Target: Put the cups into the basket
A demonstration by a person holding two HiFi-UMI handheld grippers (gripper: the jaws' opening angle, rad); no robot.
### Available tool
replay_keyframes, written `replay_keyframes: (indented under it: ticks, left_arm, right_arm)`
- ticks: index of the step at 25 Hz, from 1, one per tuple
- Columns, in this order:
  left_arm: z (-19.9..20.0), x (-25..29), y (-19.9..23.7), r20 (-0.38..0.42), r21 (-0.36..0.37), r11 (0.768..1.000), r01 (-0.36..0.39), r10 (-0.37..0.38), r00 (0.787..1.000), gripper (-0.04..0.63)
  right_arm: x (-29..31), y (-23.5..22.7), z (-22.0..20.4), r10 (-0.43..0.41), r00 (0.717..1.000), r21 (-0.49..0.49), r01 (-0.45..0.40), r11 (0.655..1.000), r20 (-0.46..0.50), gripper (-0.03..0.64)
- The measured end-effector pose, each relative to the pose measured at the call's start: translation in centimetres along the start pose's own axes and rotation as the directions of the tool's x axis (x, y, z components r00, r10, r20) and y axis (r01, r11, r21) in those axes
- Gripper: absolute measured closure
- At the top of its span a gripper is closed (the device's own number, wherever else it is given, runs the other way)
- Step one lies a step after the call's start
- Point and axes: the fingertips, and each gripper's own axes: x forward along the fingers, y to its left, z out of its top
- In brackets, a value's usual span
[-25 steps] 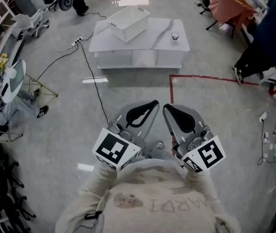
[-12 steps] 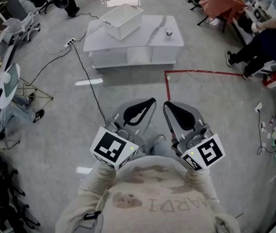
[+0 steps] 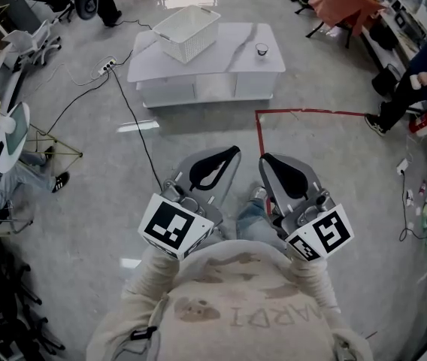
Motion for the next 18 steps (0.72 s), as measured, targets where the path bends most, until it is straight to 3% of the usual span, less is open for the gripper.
replay_keyframes:
  ticks: [8, 18]
  left_arm:
    - [0.2, 7.2, 2.5, -0.012, -0.003, 0.999, -0.032, 0.032, 0.999, 0.595]
    - [1.8, 20.1, 4.6, 0.017, -0.002, 0.998, -0.066, 0.066, 0.998, 0.595]
  right_arm:
    - [1.9, -8.1, 0.7, 0.011, 1.000, 0.008, -0.012, 1.000, 0.018, 0.591]
    - [3.0, -20.8, 2.5, 0.072, 0.997, -0.007, -0.072, 0.997, 0.036, 0.591]
